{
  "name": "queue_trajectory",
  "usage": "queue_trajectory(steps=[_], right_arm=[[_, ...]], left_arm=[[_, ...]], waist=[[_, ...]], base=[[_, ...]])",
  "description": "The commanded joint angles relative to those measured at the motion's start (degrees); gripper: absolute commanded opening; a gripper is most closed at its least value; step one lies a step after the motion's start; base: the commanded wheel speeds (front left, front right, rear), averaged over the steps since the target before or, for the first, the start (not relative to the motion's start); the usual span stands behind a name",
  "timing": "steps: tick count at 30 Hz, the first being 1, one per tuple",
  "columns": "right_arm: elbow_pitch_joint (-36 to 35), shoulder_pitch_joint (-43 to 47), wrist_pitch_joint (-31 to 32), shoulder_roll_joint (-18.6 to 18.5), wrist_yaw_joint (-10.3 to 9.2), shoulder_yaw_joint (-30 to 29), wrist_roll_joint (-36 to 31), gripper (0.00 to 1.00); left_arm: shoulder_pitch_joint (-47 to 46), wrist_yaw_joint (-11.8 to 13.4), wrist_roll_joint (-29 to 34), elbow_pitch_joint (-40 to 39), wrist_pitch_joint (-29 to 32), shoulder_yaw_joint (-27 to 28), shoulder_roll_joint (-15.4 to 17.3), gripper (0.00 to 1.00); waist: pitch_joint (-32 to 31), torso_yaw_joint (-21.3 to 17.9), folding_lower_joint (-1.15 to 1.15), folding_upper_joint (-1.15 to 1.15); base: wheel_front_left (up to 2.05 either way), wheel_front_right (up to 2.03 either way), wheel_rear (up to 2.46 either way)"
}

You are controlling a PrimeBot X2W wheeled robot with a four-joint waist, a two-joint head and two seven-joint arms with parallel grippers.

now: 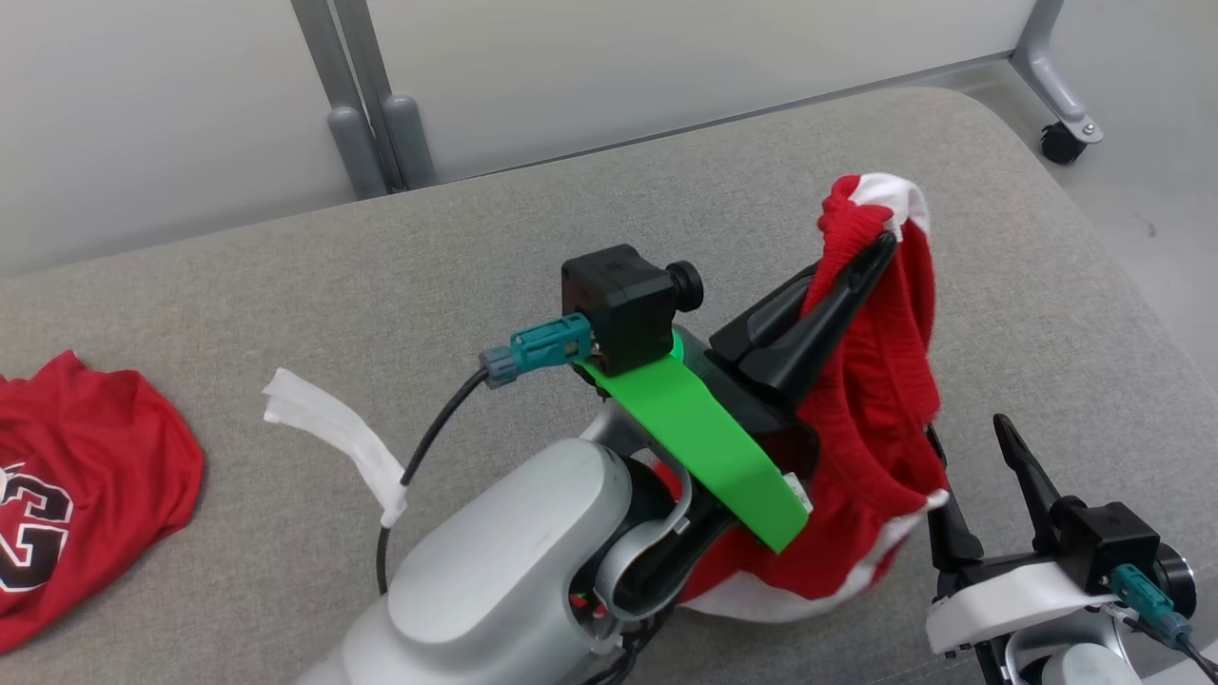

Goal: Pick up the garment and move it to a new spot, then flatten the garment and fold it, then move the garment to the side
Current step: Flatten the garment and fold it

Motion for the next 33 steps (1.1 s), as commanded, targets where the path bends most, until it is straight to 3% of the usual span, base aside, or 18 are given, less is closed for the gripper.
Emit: queue_trajectory(steps=[1,6,10,14,17,21,26,28,29,30,31,33], right_arm=[[0.1,0.6,0.0,0.0,-0.02,0.0,0.2,1.0],[0.0,1.7,0.0,0.0,-0.02,-1.1,0.1,1.0],[-0.1,2.1,0.0,0.0,-0.02,-1.5,-0.6,1.0],[-0.1,1.4,0.0,0.0,-0.02,-1.0,-0.5,1.0],[-0.2,-0.1,0.0,0.0,-0.02,0.1,-0.1,1.0],[-0.3,-1.6,0.0,0.0,-0.02,1.3,0.2,1.0],[-0.1,-3.3,0.0,0.0,-0.02,2.6,0.7,1.0],[0.0,-3.5,0.0,0.0,-0.02,2.9,1.0,1.0],[0.0,-3.7,0.0,0.0,-0.02,3.1,1.1,1.0],[0.0,-3.9,0.0,0.0,-0.02,3.4,1.2,1.0],[0.1,-4.1,0.0,0.0,-0.02,3.5,1.4,1.0],[0.2,-4.2,0.0,0.0,-0.02,3.7,1.5,1.0]], left_arm=[[-1.0,1.0,-1.2,-1.9,0.5,0.5,0.1,0.0],[1.6,3.0,-6.4,-9.2,4.1,1.8,1.6,0.0],[4.4,3.9,-12.6,-14.7,8.9,3.9,5.7,0.0],[6.7,4.8,-16.4,-13.5,10.4,7.6,10.1,0.0],[6.6,3.4,-16.6,-7.2,9.4,10.4,13.1,0.0],[3.6,-0.8,-13.3,5.4,5.5,12.5,15.5,0.0],[-1.5,-5.1,-11.0,25.5,-1.2,13.8,12.2,0.0],[-2.9,-5.7,-10.1,31.3,-2.7,13.4,10.8,0.0],[-3.6,-5.9,-9.7,34.3,-3.7,13.3,10.0,0.26],[-4.2,-5.9,-9.3,36.6,-4.6,13.3,9.6,0.4],[-4.9,-6.0,-8.7,39.1,-6.0,13.4,9.2,1.0],[-5.7,-6.2,-7.7,43.1,-7.7,13.0,8.6,1.0]], waist=[[-0.4,0.0,0.0,0.0],[-1.0,0.9,0.0,0.0],[-1.0,1.7,0.0,0.0],[-0.3,1.8,0.0,0.0],[1.3,1.5,0.0,0.0],[4.0,0.6,0.0,0.0],[8.5,-0.8,0.0,0.0],[9.6,-1.2,0.0,0.0],[10.0,-1.3,0.0,0.0],[10.3,-1.5,0.0,0.0],[10.5,-1.7,0.0,0.0],[10.6,-1.8,0.0,0.0]], base=[[0.0,0.0,0.0],[0.0,0.0,0.0],[0.0,0.0,0.0],[0.0,0.0,0.0],[0.0,0.0,0.0],[0.0,0.0,0.0],[0.0,0.0,0.0],[0.0,0.0,0.0],[0.0,0.0,0.0],[0.0,0.0,0.0],[0.0,0.0,0.0],[0.0,0.0,0.0]])
